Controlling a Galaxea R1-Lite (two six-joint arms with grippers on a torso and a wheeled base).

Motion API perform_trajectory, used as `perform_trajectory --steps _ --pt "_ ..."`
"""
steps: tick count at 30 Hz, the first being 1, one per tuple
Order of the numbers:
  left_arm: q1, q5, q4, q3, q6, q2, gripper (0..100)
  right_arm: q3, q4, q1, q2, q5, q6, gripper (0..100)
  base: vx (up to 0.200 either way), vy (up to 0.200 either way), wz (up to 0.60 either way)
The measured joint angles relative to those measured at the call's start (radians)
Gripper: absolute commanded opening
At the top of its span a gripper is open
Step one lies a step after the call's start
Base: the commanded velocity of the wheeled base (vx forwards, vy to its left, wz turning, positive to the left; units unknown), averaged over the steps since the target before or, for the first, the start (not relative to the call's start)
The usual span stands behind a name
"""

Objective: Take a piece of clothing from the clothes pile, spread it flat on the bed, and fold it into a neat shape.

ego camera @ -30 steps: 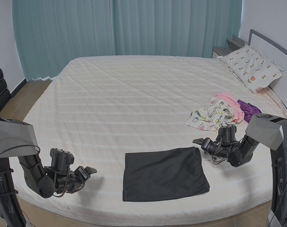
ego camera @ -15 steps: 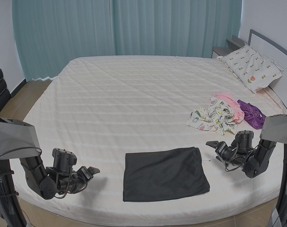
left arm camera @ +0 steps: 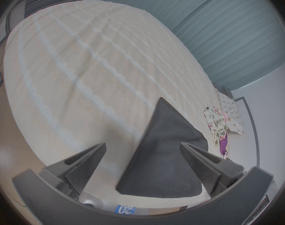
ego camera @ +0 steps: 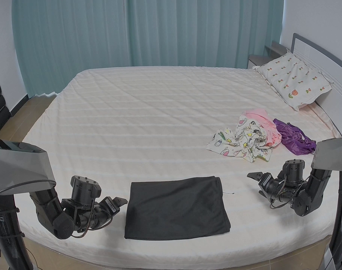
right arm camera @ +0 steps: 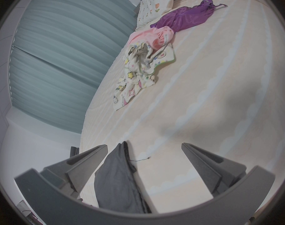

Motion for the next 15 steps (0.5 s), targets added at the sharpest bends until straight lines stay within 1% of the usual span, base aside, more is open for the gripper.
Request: perform_trajectory --steps 6,12,15 --pt "-0.021 0.017 -0.001 -0.04 0.019 0.01 100 0.014 -0.006 0.016 0.001 0.0 -0.003 100 0.0 0.0 0.0" --pt "-0.02 0.031 0.0 -0.061 0.14 0.024 100 0.044 -0.042 0.045 0.004 0.001 -0.014 100 0.0 0.0 0.0" --pt "-0.016 0.035 0.0 -0.072 0.17 0.043 100 0.056 -0.063 0.057 0.012 0.0 -0.028 100 0.0 0.0 0.0"
